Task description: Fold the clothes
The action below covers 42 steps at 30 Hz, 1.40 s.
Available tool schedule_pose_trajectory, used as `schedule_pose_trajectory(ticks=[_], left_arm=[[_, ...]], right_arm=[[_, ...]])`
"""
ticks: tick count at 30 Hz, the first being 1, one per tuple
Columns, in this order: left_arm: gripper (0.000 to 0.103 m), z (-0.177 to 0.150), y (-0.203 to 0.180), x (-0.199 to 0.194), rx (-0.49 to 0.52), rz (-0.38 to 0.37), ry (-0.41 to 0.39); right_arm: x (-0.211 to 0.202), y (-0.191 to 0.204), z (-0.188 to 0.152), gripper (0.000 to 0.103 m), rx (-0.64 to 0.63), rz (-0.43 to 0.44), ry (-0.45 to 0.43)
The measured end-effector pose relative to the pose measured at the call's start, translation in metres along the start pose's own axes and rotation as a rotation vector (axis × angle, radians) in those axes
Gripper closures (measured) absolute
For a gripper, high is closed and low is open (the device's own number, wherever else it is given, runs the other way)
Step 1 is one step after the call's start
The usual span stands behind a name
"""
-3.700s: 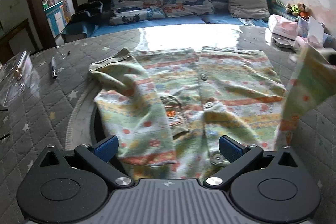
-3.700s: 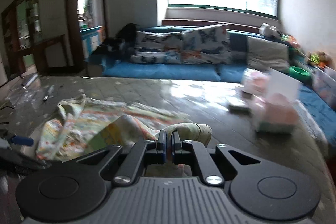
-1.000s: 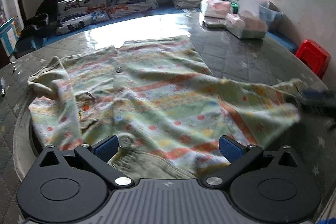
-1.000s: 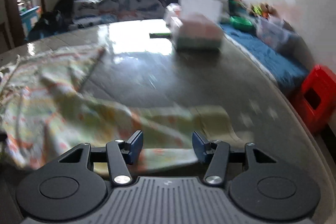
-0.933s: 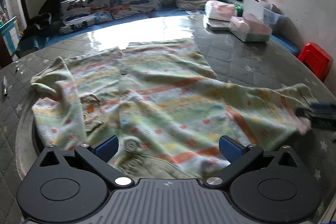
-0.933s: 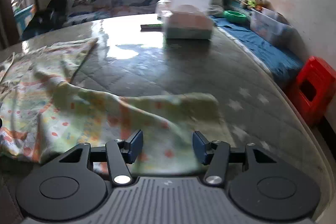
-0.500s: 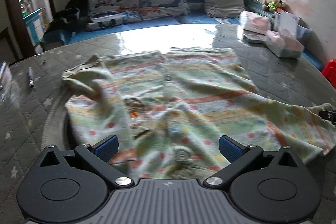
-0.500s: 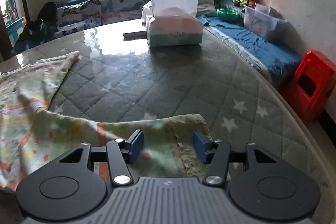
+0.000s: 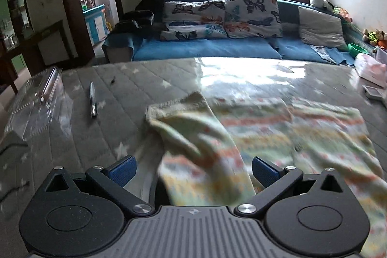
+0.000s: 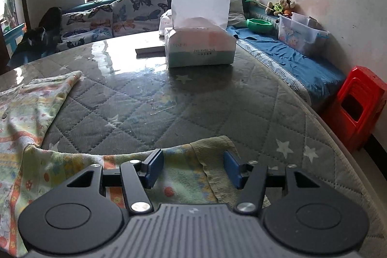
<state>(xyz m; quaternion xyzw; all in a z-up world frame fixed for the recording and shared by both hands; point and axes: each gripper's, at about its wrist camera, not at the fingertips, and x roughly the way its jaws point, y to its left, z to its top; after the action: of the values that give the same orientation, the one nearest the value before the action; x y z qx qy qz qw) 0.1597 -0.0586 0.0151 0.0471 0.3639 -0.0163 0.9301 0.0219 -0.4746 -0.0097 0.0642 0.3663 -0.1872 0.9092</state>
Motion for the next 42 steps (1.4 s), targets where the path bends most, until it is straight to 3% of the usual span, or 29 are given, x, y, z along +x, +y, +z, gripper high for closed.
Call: schedule_pose_trajectory(ticks=[14,19,22,23,25,32,42], left_arm=[[0.015,0.049,-0.014,0.098,0.001,0.091,0.056],[0.037,0.046,-0.002,0.111,-0.008,0.084,0.083],[0.059,0.045,0.011,0.106,-0.023,0.055,0.071],[0.062,0.046,0.015,0.103,-0.037,0.040,0.071],[0.080,0.046,0.025,0.097,-0.064,0.021,0.067],[0.089,0.044,0.064,0.070,-0.161,-0.002,0.030],[0.091,0.014,0.148,-0.018,-0.316,0.026,-0.084]], right_arm=[[0.000,0.000,0.000,0.040,0.006,0.007,-0.009],[0.000,-0.001,0.000,0.039,0.007,0.008,-0.010],[0.000,0.000,0.000,0.039,0.006,0.007,-0.009],[0.000,0.000,0.001,0.039,0.006,0.007,-0.009],[0.000,0.000,0.001,0.038,0.006,0.006,-0.008],[0.000,0.000,0.001,0.038,0.000,0.006,-0.006],[0.001,0.001,0.000,0.036,-0.007,0.003,-0.011]])
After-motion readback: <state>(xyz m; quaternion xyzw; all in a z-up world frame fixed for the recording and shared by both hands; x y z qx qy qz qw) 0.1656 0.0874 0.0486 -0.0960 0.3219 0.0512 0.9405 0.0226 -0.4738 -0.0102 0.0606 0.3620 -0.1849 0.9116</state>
